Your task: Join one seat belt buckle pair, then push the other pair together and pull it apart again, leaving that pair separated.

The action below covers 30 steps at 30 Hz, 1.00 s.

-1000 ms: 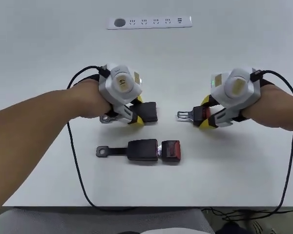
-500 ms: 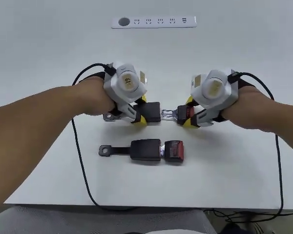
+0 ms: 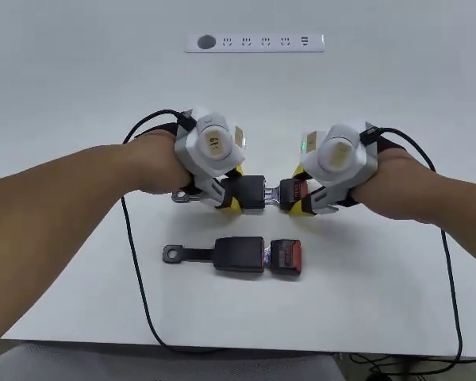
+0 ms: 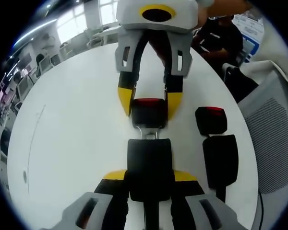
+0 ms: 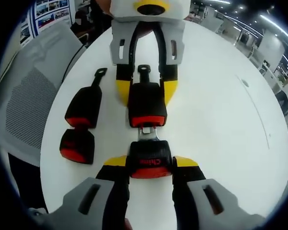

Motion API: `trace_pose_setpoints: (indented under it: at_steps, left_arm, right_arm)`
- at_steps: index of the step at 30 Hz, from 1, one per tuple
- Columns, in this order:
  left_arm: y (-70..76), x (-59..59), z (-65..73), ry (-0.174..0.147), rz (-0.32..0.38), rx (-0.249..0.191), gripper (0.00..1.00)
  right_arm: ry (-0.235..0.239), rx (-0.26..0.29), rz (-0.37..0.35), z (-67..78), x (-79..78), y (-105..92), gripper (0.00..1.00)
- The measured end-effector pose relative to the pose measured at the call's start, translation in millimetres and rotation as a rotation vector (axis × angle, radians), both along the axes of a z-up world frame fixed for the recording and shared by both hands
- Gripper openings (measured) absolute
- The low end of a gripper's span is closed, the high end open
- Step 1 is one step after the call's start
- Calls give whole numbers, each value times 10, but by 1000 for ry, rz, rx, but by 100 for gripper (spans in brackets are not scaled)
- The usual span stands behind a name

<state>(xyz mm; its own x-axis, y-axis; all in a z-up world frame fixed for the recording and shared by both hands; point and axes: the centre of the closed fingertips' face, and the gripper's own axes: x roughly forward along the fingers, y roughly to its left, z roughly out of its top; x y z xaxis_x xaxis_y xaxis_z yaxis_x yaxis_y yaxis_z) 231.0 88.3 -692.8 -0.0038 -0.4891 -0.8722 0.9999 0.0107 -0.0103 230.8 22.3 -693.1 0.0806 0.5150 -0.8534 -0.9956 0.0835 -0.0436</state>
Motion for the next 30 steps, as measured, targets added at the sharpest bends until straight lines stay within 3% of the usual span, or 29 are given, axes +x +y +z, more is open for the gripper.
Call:
trace_pose_setpoints:
  at_steps: [10, 18, 30]
  left_arm:
    - [-27, -55, 62, -1, -21, -18, 33]
    - [-35, -60, 72, -2, -28, -7, 33]
    - [-34, -53, 72, 1, -21, -24, 33]
  right_arm:
    - [9, 11, -7, -3, 9, 48, 32]
    - [12, 34, -4, 14, 1, 181, 31]
    - [0, 31, -4, 34, -7, 170, 32]
